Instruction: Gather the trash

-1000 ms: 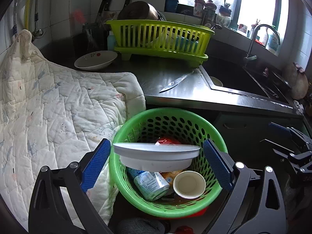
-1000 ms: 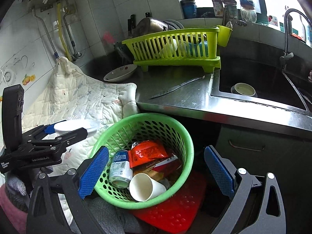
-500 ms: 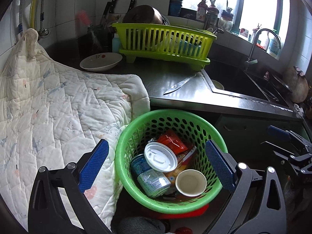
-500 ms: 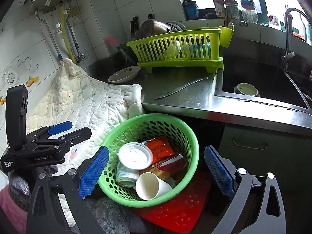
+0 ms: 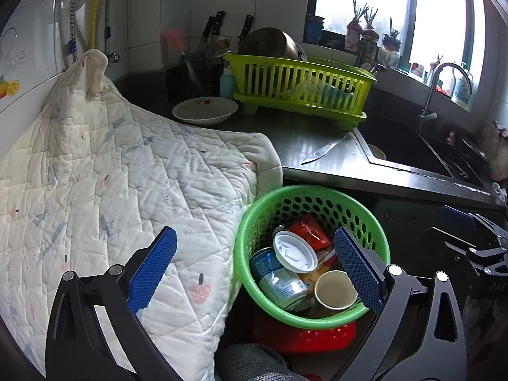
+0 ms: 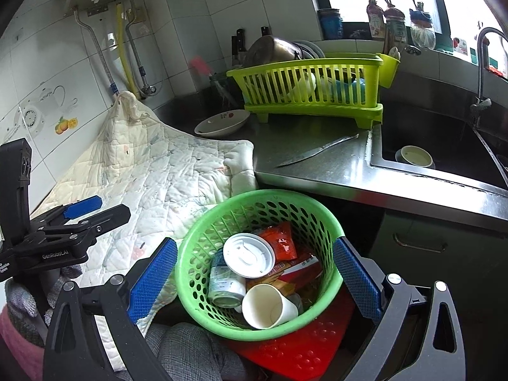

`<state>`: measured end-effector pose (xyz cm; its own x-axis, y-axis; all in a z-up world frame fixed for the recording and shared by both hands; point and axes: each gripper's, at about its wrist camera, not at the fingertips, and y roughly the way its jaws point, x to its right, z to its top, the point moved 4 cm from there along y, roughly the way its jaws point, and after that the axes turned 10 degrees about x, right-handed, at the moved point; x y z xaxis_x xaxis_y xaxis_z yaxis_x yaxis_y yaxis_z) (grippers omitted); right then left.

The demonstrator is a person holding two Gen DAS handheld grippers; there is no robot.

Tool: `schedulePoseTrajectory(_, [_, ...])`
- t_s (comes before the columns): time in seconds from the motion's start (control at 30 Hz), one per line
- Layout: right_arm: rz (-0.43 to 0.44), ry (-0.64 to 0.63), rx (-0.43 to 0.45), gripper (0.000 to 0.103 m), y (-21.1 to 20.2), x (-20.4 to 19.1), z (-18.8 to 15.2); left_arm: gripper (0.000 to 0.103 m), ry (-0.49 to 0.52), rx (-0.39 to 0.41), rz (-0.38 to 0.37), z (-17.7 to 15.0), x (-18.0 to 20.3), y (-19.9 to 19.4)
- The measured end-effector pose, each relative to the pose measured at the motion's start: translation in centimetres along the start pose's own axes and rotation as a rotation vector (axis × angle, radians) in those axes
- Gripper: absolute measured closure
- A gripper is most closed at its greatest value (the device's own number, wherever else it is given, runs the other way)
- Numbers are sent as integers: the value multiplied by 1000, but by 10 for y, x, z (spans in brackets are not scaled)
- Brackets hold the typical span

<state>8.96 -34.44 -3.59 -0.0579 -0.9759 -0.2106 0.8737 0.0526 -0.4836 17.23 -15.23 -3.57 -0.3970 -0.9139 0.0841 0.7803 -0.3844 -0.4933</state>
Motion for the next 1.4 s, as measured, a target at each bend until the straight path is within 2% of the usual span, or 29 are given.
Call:
schedulePoseTrajectory(0.3, [22,-42,2,8,2,-25,3,5,-31,33,73,-1,-29,-27])
schedulePoseTrajectory(0.43, [26,-65,2,8,4,-36,4,5,-30,56,131,-1,-40,-39])
schedulePoseTrajectory(0.8, [44,-99,9,7,6,-65,10,5,-120,75,251,-14,-82,-73])
schedulePoseTrajectory(1.07, [51,-109,20,7,3,-83,12,5,-146,96,347,-21,-110,-101])
schedulePoseTrajectory(1.4, [61,-127,31,7,1,-95,14,5,-162,115,399,-23,-124,-117])
